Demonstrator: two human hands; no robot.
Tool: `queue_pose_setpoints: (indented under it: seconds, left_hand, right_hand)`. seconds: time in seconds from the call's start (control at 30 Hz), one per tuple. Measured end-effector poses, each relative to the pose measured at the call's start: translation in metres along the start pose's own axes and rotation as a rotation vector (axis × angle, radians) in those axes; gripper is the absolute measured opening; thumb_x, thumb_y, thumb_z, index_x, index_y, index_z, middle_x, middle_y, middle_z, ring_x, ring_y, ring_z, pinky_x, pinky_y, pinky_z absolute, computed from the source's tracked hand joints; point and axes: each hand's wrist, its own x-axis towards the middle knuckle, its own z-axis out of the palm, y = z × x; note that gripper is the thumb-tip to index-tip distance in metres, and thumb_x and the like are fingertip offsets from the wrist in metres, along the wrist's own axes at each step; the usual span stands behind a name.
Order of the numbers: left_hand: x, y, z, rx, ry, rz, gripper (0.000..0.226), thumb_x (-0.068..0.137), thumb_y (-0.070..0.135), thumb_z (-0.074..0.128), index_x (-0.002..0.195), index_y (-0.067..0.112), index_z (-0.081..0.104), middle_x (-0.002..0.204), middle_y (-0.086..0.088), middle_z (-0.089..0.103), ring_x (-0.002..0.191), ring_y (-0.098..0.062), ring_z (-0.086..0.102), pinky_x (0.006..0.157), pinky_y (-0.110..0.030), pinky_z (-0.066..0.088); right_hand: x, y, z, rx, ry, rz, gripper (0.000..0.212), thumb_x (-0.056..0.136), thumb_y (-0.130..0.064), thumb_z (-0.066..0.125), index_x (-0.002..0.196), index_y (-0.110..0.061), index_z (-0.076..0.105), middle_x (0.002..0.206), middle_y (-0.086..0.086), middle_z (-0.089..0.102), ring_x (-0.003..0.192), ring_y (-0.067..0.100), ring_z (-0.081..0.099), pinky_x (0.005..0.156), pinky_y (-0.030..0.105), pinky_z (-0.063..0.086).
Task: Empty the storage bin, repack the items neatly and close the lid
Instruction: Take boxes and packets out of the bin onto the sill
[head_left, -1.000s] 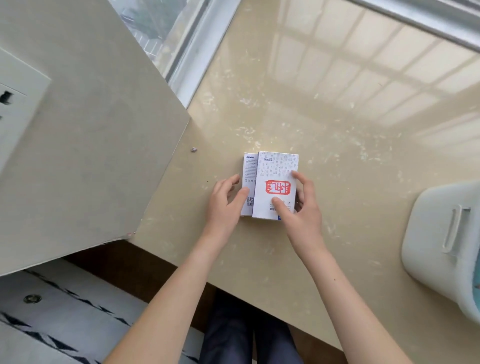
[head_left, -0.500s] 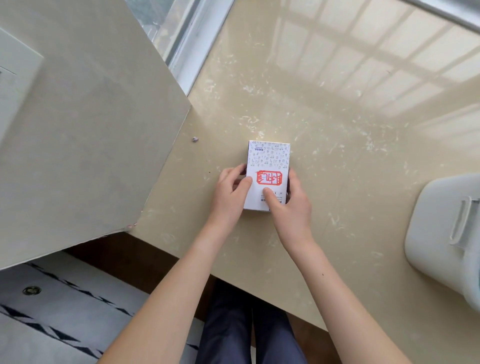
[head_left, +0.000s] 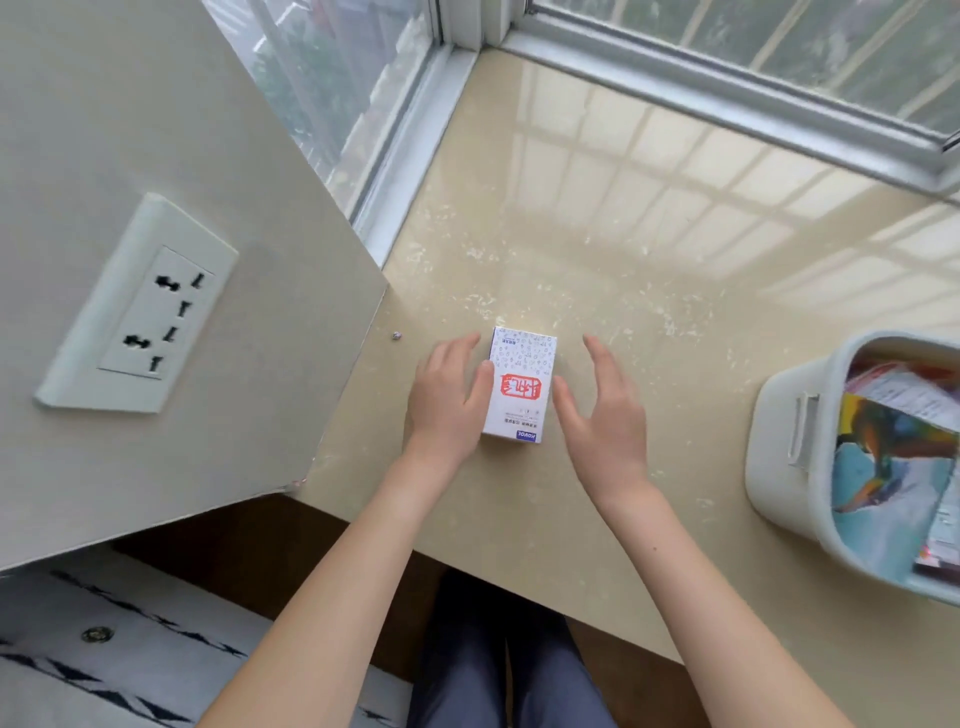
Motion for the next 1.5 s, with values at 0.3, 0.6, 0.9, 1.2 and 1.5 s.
queue_pose_setpoints:
  seconds: [0.3, 0.6, 0.9, 1.2, 1.5]
  left_hand:
    - [-0.081, 0.141, -0.145, 0.364, 0.271, 0.693, 0.044, 0.095, 0.027, 0.046, 0.131, 0.006, 0.057, 0.128, -0.010, 0.061, 0.119, -0.033, 0.054, 0.100, -0.041, 0.041]
    - [-0.186, 0.129, -0.122, 0.330, 0.110, 0.757, 0.042, 0.092, 0.027, 0.050, 0.129, 0.010, 0.060, 0.125, -0.005, 0.063, 0.116, -0.024, 0.056, 0.099, -0.034, 0.042]
    - [-0.211, 0.161, -0.060, 0.356, -0.053, 0.797, 0.046, 0.093, 0.035, 0.041, 0.125, 0.010, 0.063, 0.118, -0.001, 0.065, 0.108, -0.022, 0.057, 0.091, -0.038, 0.050]
    - [-0.236, 0.256, 0.064, 0.410, -0.003, 0.802, 0.046, 0.093, 0.034, 0.041, 0.124, 0.008, 0.063, 0.116, -0.006, 0.066, 0.106, -0.027, 0.058, 0.093, -0.033, 0.040]
    - [-0.289, 0.314, 0.169, 0.405, -0.068, 0.661, 0.047, 0.092, 0.035, 0.040, 0.120, 0.008, 0.066, 0.111, -0.005, 0.068, 0.098, -0.025, 0.061, 0.082, -0.035, 0.051]
  right_hand:
    - [-0.055, -0.116, -0.160, -0.340, 0.319, -0.434, 0.050, 0.096, -0.037, 0.046, 0.137, -0.008, 0.052, 0.137, 0.016, 0.054, 0.126, 0.036, 0.048, 0.106, 0.048, 0.038]
    - [-0.183, -0.081, -0.187, -0.410, 0.396, -0.324, 0.047, 0.096, -0.038, 0.045, 0.130, -0.008, 0.056, 0.128, 0.012, 0.058, 0.120, 0.032, 0.052, 0.103, 0.043, 0.040]
    - [-0.238, 0.010, -0.235, -0.481, 0.439, -0.137, 0.048, 0.093, -0.038, 0.046, 0.127, -0.008, 0.061, 0.123, 0.013, 0.063, 0.115, 0.031, 0.057, 0.097, 0.042, 0.045]
    - [-0.247, 0.136, -0.348, -0.446, 0.422, -0.071, 0.050, 0.094, -0.038, 0.044, 0.128, -0.006, 0.060, 0.125, 0.014, 0.062, 0.116, 0.032, 0.054, 0.099, 0.044, 0.045]
    - [-0.242, 0.223, -0.446, -0.452, 0.295, -0.054, 0.050, 0.095, -0.038, 0.042, 0.128, -0.005, 0.059, 0.123, 0.015, 0.063, 0.113, 0.032, 0.057, 0.097, 0.041, 0.044]
